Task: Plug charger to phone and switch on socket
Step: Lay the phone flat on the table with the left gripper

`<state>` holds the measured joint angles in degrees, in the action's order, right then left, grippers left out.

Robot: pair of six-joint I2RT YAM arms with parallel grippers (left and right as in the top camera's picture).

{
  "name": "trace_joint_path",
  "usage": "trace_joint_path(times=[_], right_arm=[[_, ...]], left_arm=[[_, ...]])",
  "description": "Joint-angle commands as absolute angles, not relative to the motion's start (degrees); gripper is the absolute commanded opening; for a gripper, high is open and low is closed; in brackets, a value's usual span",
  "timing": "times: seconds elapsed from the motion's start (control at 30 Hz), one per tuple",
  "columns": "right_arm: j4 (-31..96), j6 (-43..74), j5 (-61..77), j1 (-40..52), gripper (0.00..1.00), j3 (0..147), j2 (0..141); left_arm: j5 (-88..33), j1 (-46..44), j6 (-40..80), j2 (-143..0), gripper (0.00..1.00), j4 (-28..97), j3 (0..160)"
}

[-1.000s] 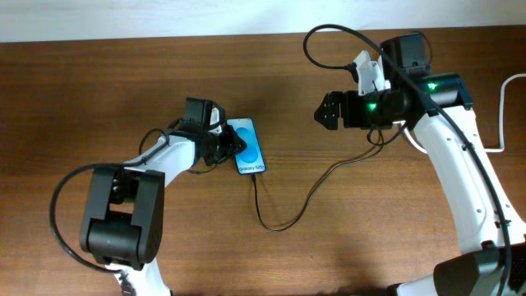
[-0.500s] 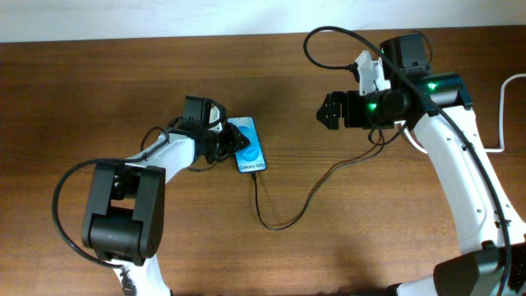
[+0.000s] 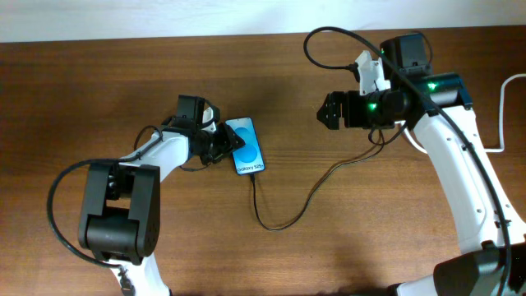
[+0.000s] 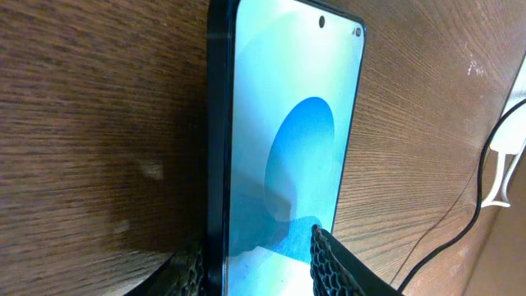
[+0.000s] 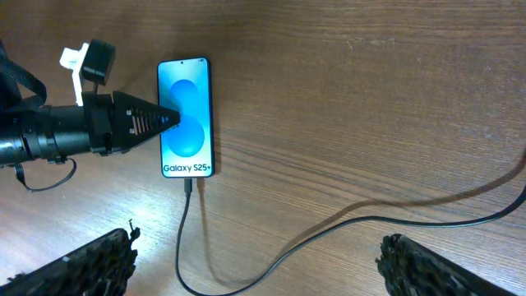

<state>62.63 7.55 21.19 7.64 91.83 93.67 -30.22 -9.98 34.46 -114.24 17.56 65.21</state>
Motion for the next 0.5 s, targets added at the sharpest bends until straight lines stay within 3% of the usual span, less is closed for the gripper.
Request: trace_joint_path(times=[0.0,0.37,0.47], right_arm=[[62.70,7.29,20.49,7.86,0.98,92.90,92.29],[62.72,7.29,20.49,7.86,0.98,92.90,92.29],[62.76,7.29,20.49,7.86,0.98,92.90,92.29]], left_arm=[[-21.78,-9.04,33.80,-119.09,0.42,20.45,61.91],[-21.32,-9.04,33.82,-119.09,0.44,21.93,61.91],[-19.00,-9.04,33.82,-119.09,0.50,21.54,61.91]])
